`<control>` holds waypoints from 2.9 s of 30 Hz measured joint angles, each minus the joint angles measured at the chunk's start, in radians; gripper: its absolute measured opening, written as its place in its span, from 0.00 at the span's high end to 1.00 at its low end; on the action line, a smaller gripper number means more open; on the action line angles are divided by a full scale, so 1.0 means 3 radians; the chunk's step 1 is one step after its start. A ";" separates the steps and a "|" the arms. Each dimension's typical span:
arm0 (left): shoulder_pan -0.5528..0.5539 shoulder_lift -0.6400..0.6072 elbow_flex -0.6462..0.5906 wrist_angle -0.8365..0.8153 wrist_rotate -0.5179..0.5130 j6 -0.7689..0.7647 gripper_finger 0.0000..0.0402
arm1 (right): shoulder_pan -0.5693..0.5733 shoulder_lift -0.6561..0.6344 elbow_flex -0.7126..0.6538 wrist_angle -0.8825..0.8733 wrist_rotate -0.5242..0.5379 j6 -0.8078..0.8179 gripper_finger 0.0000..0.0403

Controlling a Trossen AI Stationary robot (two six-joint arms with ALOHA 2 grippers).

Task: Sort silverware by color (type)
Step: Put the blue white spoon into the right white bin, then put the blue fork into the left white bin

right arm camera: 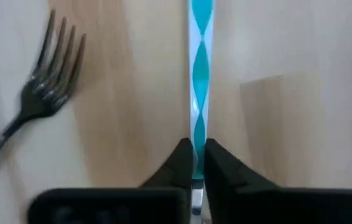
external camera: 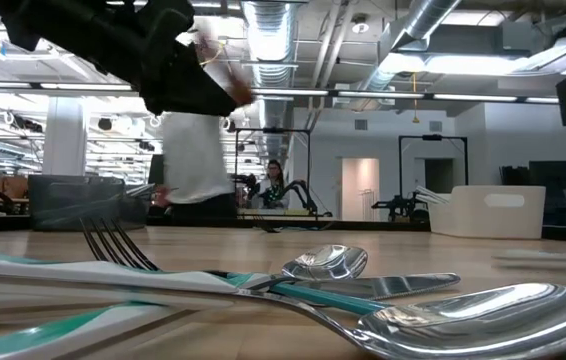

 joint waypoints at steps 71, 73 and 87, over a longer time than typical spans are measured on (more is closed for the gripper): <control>0.0196 0.0017 0.0000 -0.0501 -0.0222 -0.0680 0.68 | -0.3063 -0.1675 -0.0296 -0.0372 0.0282 -0.1481 0.51; 0.0219 0.0017 0.0000 -0.0484 -0.0343 -0.0730 0.68 | -0.2791 -0.1695 -0.0294 -0.0361 0.0286 -0.1358 0.51; 0.0478 0.0017 0.0004 -0.0020 0.0193 -0.0492 0.68 | -0.3274 -0.0581 0.0470 0.1666 -0.0162 -0.2765 0.51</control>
